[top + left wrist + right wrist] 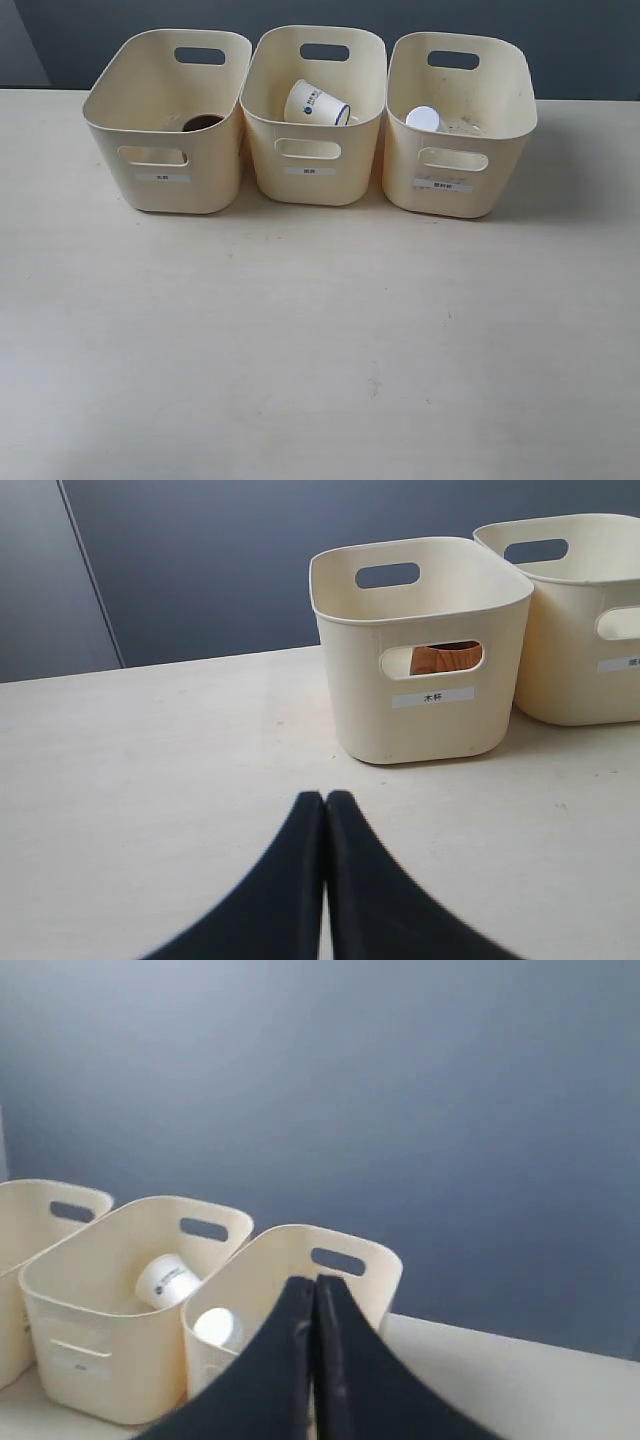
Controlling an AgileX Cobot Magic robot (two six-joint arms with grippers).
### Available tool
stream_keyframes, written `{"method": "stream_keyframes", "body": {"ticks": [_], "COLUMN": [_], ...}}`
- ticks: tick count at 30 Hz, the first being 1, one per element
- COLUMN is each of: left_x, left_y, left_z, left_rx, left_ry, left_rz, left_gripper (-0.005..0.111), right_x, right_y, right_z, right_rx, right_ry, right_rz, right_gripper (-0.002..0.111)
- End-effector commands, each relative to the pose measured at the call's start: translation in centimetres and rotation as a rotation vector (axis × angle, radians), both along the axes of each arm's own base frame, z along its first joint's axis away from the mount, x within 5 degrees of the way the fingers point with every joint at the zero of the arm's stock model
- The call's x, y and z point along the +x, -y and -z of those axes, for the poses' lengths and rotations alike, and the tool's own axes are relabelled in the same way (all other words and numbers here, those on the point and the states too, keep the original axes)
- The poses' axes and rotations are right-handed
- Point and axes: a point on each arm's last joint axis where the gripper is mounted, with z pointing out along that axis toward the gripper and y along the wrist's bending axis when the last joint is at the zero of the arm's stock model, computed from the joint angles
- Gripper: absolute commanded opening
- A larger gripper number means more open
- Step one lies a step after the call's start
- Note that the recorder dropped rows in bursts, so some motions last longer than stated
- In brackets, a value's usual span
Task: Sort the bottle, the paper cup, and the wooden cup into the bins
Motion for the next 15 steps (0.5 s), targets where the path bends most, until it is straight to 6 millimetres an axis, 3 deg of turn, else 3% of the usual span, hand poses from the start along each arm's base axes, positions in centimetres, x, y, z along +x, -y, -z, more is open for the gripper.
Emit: {"method": "stream_keyframes", "body": {"ticks": [1,6,15], "left_x": [0.0,0.0,0.0], "left_y": [0.0,0.0,0.0], "left_z": [0.0,0.0,0.0], "left_rx": [0.001,0.001,0.001], "left_ry": [0.004,0.004,0.004], "left_rz": [0.003,0.003,0.003], "left_gripper": [0.000,0.000,0.000], "right_x": [-1.6,-3.4,-4.0], "right_y": [0.6,1.1,0.7], "right_z": [3.8,7.2,10.5], "right_rx": [0.055,0.093,0.124], "right_ry": [0.124,0.218,0.280], "right_rz": [0.027,0.090,0.082], "right_gripper": [-0.001,-0.001,-0.001]}}
